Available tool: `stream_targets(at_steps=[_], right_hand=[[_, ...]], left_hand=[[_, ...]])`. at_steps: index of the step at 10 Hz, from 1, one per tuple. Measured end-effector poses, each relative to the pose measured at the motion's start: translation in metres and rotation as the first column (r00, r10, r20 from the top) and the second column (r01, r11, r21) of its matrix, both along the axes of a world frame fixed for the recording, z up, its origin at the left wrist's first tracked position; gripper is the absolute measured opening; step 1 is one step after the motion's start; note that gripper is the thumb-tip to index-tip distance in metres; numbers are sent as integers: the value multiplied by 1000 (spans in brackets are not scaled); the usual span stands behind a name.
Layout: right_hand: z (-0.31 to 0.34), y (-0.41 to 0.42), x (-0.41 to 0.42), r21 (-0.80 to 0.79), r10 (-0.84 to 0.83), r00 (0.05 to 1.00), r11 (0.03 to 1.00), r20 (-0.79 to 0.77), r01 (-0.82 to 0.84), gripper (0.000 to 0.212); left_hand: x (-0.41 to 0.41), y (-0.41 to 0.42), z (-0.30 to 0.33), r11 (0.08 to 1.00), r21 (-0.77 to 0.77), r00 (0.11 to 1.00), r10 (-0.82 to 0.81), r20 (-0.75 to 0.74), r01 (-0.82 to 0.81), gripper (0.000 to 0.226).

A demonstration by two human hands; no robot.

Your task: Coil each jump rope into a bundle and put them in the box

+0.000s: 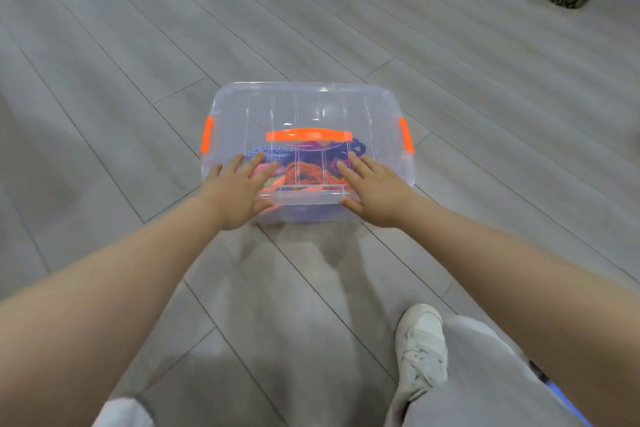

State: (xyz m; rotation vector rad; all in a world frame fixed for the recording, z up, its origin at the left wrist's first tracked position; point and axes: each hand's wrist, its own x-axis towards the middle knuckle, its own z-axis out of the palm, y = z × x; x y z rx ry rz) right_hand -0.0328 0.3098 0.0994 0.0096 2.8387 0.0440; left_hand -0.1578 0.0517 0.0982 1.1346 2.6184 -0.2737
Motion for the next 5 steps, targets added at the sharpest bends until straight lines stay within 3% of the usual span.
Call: stream_targets(at_steps=[1, 3, 4, 5], right_hand=[[-12, -1, -12, -26, -18, 998, 1000, -52, 17, 78], [-24, 4, -14, -127, -36, 961, 992, -274, 1, 69], [-17, 10, -24, -231, -97, 946, 973, -309, 25, 63], [1, 13, -36, -274, -102, 969, 961, -224, 37, 52]], left_hand=[[-17, -11, -17, 991, 130, 996, -33, -86, 44, 68], [-34, -14, -23, 932, 312, 977, -135, -165, 182, 68], [-39, -12, -18, 928, 344, 987, -108, -116, 142, 67], [-43, -4, 4, 941, 318, 993, -110, -38, 117, 62]])
